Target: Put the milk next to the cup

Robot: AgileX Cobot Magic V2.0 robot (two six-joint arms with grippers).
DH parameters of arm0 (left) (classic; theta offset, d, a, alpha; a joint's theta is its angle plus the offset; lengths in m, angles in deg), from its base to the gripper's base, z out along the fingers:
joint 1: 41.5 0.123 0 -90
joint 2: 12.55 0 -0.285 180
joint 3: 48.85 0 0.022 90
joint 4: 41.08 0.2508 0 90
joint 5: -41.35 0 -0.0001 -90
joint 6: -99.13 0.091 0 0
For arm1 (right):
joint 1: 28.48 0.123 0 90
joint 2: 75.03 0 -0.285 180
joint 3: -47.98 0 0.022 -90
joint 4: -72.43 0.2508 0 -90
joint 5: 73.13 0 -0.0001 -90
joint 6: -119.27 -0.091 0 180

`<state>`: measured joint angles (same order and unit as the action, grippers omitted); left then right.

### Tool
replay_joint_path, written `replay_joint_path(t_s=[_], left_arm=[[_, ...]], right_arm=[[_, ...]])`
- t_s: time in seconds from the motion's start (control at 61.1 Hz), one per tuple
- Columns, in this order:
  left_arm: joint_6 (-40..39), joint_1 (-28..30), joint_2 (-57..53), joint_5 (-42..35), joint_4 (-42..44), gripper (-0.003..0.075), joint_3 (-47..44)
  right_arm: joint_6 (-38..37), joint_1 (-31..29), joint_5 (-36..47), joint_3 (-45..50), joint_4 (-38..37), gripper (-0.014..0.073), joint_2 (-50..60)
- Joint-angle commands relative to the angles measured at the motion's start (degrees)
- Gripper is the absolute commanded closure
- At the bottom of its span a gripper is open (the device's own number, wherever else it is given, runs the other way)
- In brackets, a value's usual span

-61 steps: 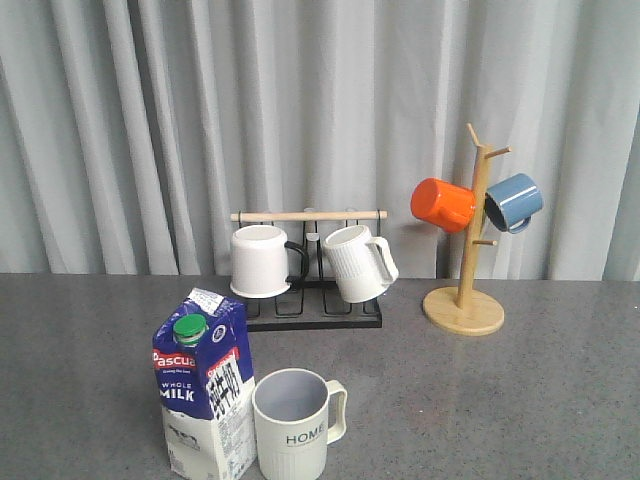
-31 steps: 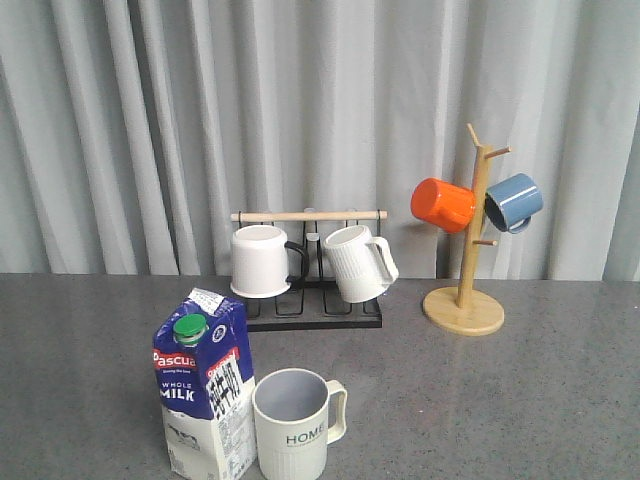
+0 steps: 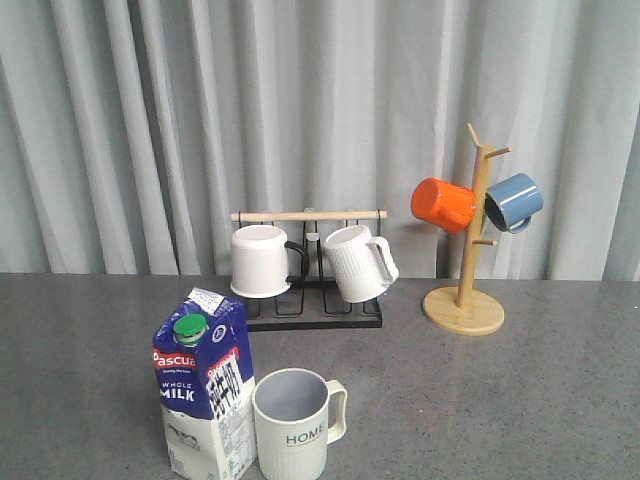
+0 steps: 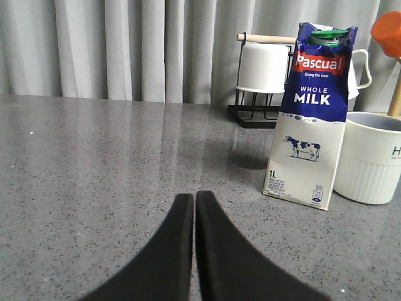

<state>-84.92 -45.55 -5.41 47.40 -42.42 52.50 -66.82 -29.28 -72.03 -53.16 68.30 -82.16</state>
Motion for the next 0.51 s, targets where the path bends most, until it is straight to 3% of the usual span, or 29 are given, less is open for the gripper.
replay_joint_path(t_s=[0.0,0.491], left_arm=[[-0.5,0.1,-0.7,-4.4,-0.1,0.0727,-0.5],[-0.5,0.1,-0.7,-4.4,-0.1,0.0727,-0.5]], right_arm=[[0.2,-0.3,4.6,0.4,-0.2,0.0599,0.5],[0.2,-0.3,4.0,0.4,-0.2,0.0599,0.5]])
